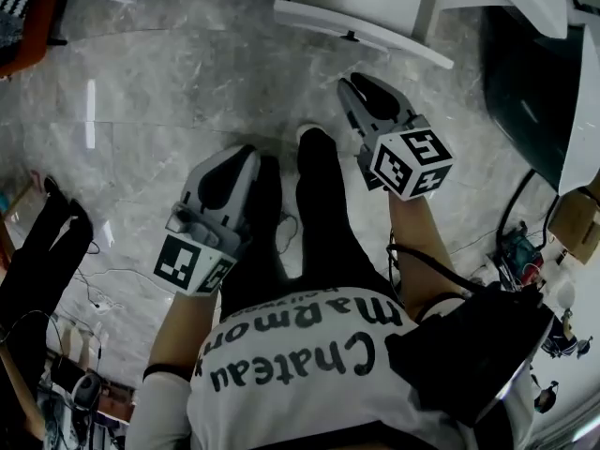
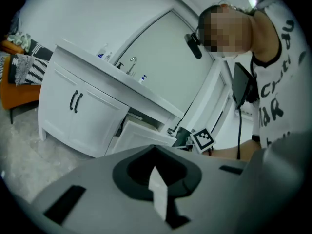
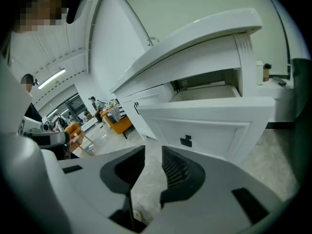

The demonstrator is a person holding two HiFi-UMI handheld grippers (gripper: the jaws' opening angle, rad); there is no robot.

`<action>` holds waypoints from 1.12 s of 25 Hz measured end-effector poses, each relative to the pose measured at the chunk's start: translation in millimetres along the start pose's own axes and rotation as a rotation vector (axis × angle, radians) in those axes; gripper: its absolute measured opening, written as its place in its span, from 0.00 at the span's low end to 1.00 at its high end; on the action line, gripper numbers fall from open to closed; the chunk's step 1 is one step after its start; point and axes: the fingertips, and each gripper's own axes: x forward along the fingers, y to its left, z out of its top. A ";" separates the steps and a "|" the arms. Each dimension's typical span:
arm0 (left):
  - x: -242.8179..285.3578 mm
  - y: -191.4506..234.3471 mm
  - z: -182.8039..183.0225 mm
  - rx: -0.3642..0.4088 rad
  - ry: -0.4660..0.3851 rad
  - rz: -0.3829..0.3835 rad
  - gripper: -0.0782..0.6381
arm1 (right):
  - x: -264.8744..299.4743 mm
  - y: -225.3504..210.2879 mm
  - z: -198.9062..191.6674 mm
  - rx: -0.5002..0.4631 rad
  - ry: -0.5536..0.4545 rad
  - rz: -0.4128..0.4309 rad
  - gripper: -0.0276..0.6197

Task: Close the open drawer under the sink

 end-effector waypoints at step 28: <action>170.9 97.8 -68.8 0.382 -0.275 -0.355 0.12 | 57.2 -73.9 -6.9 -0.280 -0.537 -0.006 0.16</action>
